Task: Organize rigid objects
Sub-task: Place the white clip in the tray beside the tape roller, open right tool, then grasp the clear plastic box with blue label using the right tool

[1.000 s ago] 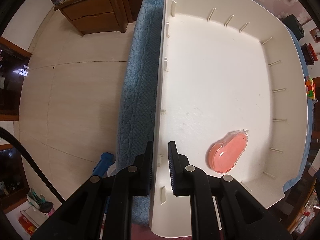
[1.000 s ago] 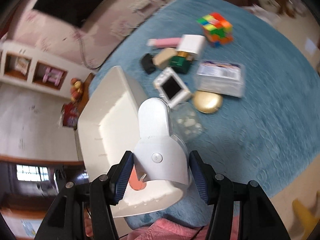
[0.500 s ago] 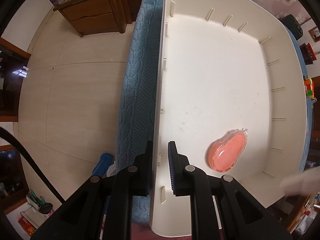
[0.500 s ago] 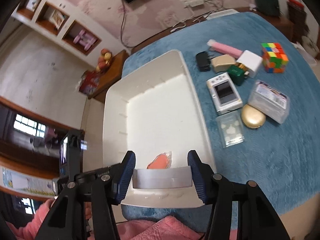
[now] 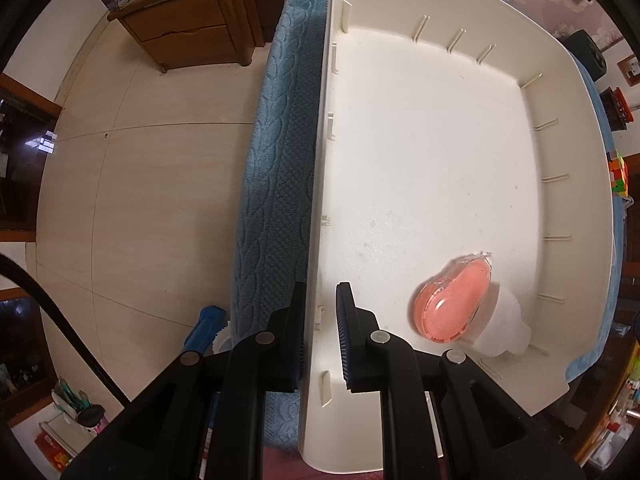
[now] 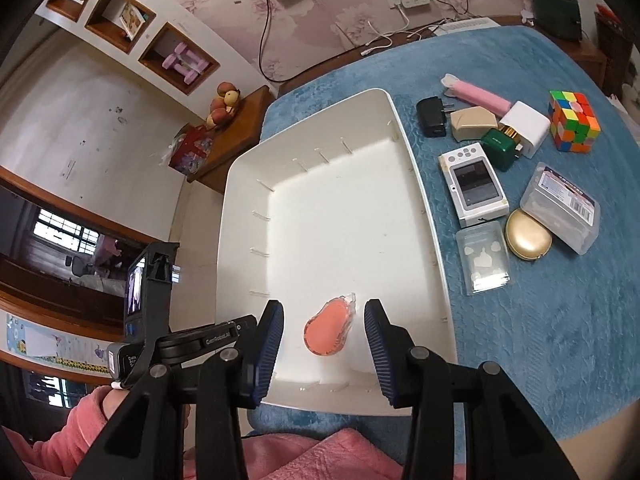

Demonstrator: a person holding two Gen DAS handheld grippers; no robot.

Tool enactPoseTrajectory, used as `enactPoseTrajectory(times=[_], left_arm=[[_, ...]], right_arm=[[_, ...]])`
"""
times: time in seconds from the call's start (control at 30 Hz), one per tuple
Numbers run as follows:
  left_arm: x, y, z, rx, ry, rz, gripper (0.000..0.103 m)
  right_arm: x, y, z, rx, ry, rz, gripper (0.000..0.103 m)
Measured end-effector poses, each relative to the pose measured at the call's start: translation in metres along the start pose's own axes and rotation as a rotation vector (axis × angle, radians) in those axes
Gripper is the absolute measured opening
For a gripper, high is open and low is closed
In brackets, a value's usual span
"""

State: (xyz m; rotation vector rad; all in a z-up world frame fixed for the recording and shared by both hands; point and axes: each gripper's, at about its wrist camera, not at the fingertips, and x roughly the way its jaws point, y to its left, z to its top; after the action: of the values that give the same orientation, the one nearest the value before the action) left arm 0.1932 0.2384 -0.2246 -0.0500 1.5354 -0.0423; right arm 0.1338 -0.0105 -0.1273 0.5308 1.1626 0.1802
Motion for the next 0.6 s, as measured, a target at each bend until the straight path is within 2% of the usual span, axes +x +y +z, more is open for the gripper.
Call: enactPoseTrajectory(times=[0.27,0.6], left_arm=[[0.0,-0.001,-0.001,-0.002,0.0,0.006,0.015],[0.0,-0.003,-0.002,-0.002,-0.002,0.026,0.015]], right_arm=[[-0.001,-0.007,0.002,0.024,-0.009,-0.007,0.044],[-0.022,-0.025,0.012,-0.001,-0.124,-0.098,0.067]])
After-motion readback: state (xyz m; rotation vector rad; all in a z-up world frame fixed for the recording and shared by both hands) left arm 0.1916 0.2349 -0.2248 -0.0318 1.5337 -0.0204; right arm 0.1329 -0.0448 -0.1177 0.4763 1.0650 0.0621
